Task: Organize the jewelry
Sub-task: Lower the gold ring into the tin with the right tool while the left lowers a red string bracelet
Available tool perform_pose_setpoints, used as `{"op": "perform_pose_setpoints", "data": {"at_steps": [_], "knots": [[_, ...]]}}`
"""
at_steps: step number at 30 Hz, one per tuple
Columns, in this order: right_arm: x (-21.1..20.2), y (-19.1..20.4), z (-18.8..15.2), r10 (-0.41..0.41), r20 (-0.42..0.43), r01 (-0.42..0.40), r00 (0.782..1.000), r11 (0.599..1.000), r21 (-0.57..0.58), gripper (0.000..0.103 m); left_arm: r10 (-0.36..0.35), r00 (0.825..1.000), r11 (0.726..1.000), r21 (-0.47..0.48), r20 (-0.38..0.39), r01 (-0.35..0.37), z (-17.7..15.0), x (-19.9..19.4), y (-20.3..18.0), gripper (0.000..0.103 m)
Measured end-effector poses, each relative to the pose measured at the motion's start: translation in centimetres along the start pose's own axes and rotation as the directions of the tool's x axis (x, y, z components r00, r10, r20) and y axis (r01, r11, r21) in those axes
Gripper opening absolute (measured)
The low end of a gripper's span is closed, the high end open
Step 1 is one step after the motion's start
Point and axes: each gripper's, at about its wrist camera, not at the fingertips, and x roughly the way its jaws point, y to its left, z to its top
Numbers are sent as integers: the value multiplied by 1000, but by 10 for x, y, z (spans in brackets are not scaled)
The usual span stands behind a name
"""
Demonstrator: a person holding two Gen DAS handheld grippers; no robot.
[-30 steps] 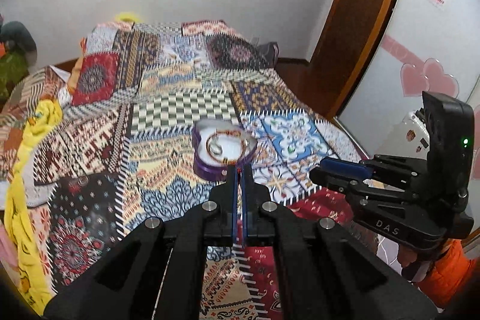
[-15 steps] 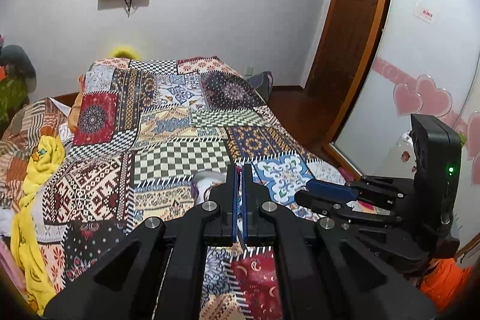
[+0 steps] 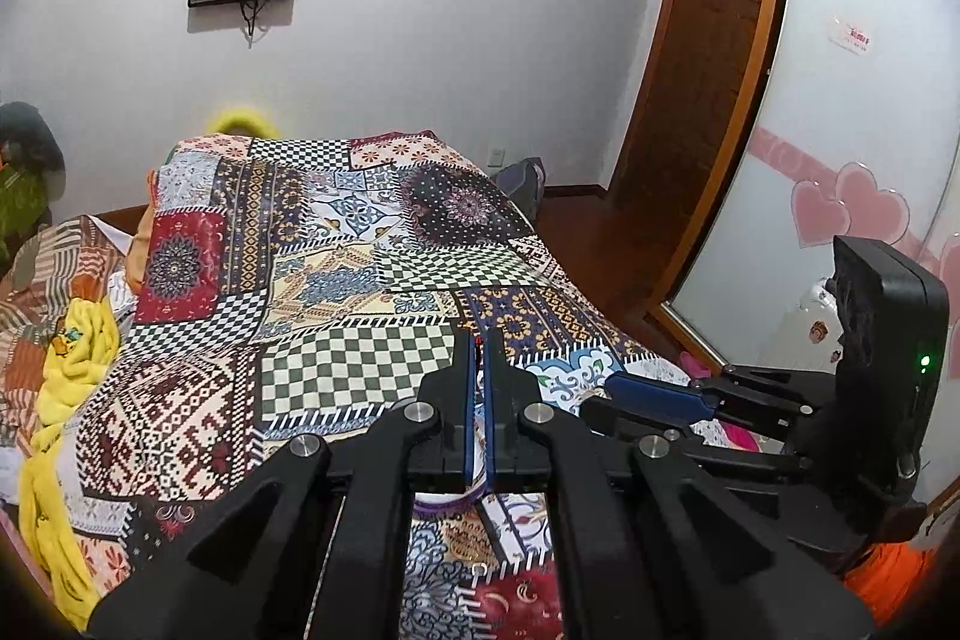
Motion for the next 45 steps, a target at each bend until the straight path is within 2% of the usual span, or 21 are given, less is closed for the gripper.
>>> {"op": "perform_pose_setpoints", "data": {"at_steps": [6, 14, 20, 29, 33, 45], "knots": [[13, -5, 5, 6, -9, -6, 1000, 1000, 1, 18, -12, 1000, 1000, -12, -14, 12, 0, 19, 4, 1], [36, -9, 2, 21, -50, -20, 999, 1000, 4, 18, -25, 994, 999, -51, -105, 19, -14, 57, 20, 1], [53, -11, -2, 32, -89, -31, 996, 999, 7, 18, -47, 983, 996, -82, -179, 33, -32, 81, 31, 1], [76, -12, -9, 51, -150, -52, 987, 999, -2, 18, -44, 961, 994, -106, -273, 15, -61, 105, 47, 1], [85, -7, -12, 61, -182, -65, 981, 998, -16, 18, -49, 956, 994, -111, -290, 17, -67, 107, 49, 1], [107, -5, -18, 75, -246, -81, 966, 997, -13, 18, -25, 957, 997, -78, -288, 3, -71, 97, 47, 1]]}}
